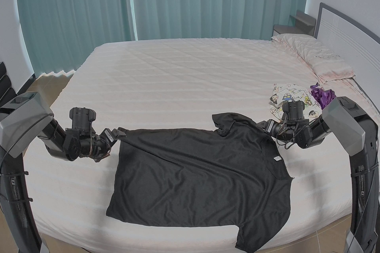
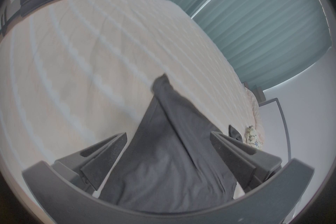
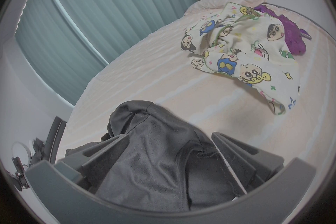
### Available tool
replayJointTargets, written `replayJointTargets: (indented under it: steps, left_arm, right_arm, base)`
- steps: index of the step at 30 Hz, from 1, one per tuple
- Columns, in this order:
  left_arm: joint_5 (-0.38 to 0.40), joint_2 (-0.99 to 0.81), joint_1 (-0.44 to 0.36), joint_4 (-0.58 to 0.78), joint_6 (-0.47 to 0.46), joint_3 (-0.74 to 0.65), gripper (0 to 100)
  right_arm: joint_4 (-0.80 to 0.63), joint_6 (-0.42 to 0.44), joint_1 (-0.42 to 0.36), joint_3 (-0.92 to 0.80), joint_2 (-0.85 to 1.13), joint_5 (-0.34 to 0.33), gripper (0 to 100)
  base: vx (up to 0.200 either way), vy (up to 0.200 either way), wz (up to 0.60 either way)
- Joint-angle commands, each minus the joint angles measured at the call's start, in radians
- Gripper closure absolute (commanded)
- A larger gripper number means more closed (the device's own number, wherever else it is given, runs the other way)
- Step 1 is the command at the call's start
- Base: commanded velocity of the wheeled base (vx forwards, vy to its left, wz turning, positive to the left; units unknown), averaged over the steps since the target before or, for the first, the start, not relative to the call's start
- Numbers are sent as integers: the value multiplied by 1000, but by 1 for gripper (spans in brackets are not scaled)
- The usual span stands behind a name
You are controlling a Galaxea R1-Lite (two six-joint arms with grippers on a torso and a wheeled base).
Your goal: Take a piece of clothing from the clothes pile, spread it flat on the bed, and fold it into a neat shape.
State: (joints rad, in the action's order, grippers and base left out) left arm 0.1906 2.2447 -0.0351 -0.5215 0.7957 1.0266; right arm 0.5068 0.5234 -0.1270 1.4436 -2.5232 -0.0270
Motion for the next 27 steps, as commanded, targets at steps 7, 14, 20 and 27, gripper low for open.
replayJointTargets:
  steps: [7, 14, 20, 27]
  left_arm:
    - [47, -88, -69, -348, 135, -404, 0]
    - [49, -94, -69, -356, 137, -441, 0]
    - [47, -96, -69, -356, 138, -450, 0]
    - [47, -94, -69, -357, 151, -459, 0]
  right_arm:
    - [82, -171, -16, 27, -60, -22, 0]
    - [79, -166, -19, 184, -174, 36, 0]
    - [76, -155, -36, 291, -252, 53, 0]
    - [56, -137, -48, 388, -312, 84, 100]
  base:
    - [0, 0, 0]
    - [0, 0, 0]
    - [0, 0, 0]
    - [0, 0, 0]
